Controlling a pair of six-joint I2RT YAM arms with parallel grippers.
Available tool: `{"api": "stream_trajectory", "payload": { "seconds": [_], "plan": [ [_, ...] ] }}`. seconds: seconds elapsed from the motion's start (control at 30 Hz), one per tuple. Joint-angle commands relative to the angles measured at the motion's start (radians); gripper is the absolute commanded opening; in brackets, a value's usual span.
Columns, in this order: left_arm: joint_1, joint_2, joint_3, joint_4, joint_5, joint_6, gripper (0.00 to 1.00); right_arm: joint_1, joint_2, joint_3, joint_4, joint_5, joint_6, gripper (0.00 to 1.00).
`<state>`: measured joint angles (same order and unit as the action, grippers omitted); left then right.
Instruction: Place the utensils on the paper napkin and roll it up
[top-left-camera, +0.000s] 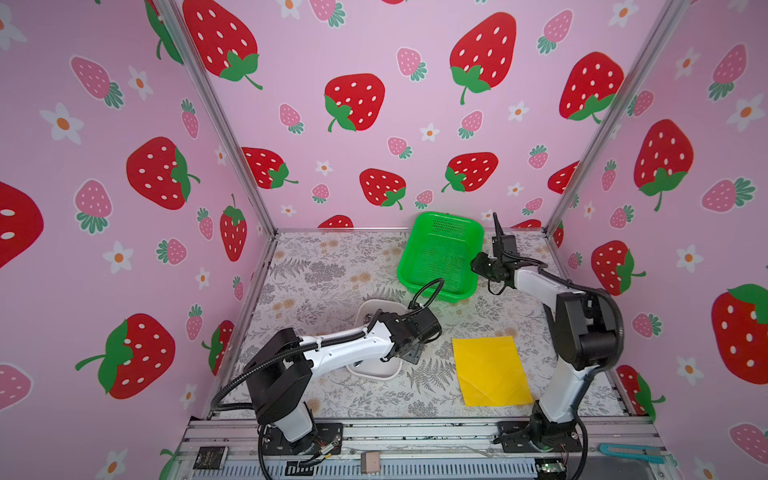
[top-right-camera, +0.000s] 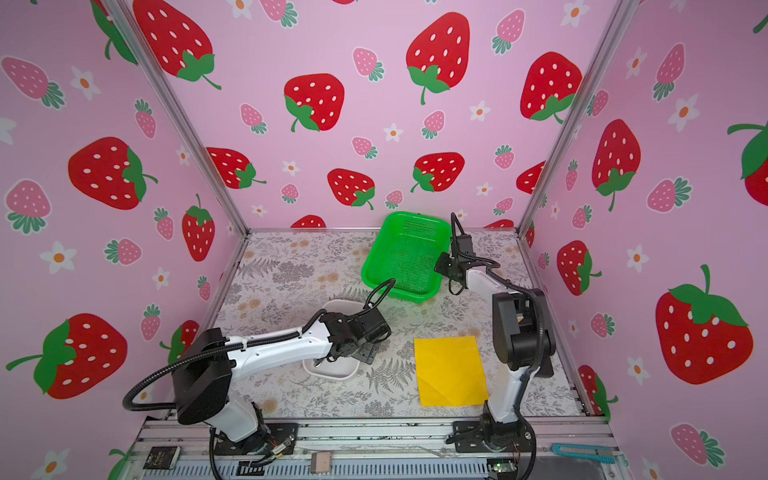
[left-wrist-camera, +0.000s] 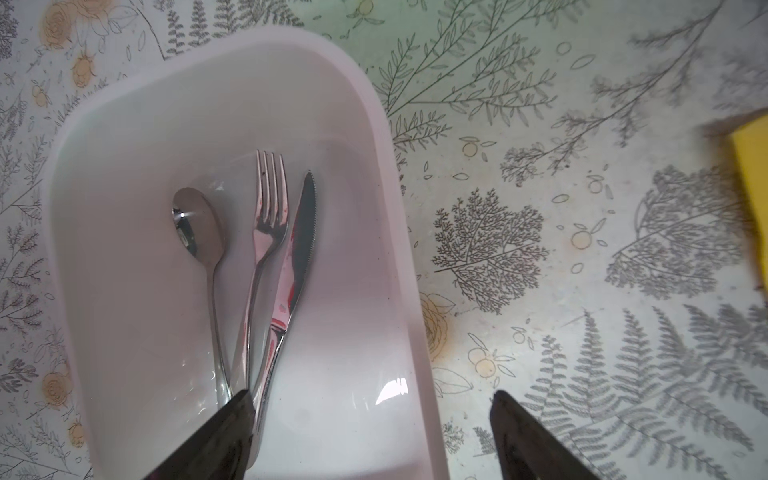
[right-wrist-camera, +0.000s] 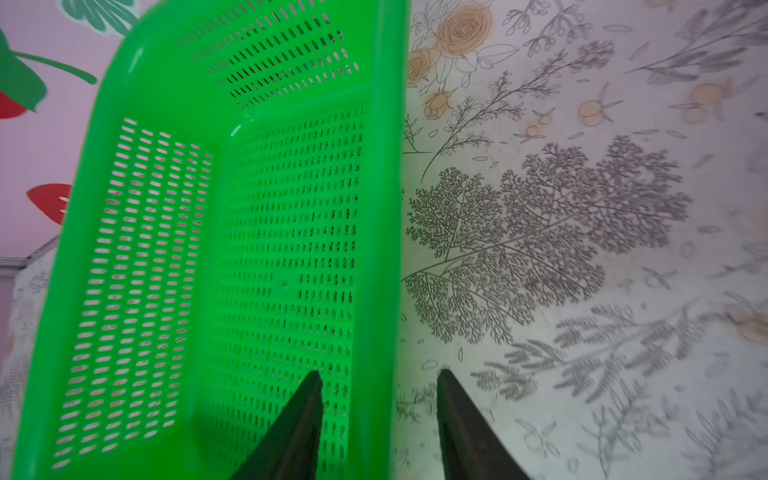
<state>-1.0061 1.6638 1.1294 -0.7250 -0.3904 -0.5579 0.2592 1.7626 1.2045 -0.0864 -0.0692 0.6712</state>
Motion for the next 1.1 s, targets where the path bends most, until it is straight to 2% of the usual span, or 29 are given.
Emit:
{"api": "stream_trajectory", "payload": {
  "seconds": [0.0,0.03,0.2,0.3,0.4,0.5,0.6,0.8,1.07],
  "plan": [
    [0.006,0.026,0.031,-0.068,-0.081,-0.040,0.89,-0.040,-0.213,-0.105,-0.042,0.041,-0.031,0.51],
    [0.011,0.029,0.023,-0.071,-0.089,-0.045,0.89,-0.045,-0.279,-0.162,-0.043,0.048,-0.030,0.55],
    [0.068,0.000,-0.041,-0.058,-0.102,-0.046,0.88,-0.046,-0.529,-0.395,-0.083,-0.013,-0.030,0.57],
    [0.117,-0.039,-0.087,-0.048,-0.104,-0.039,0.87,-0.042,-0.608,-0.506,-0.132,-0.107,-0.027,0.57],
    [0.169,-0.075,-0.136,-0.037,-0.107,-0.025,0.87,-0.018,-0.642,-0.580,-0.196,-0.136,-0.015,0.57],
    [0.216,-0.111,-0.166,-0.039,-0.106,-0.015,0.86,0.024,-0.638,-0.620,-0.270,-0.115,-0.006,0.56],
    [0.225,-0.166,-0.179,-0.042,-0.103,-0.003,0.86,0.078,-0.602,-0.660,-0.278,-0.103,0.012,0.56],
    [0.222,-0.308,-0.189,0.013,-0.003,0.032,0.86,0.195,-0.515,-0.709,-0.204,-0.068,0.059,0.53],
    [0.223,-0.475,-0.226,0.052,0.030,0.003,0.86,0.385,-0.390,-0.688,-0.055,-0.079,0.079,0.48]
  ]
}}
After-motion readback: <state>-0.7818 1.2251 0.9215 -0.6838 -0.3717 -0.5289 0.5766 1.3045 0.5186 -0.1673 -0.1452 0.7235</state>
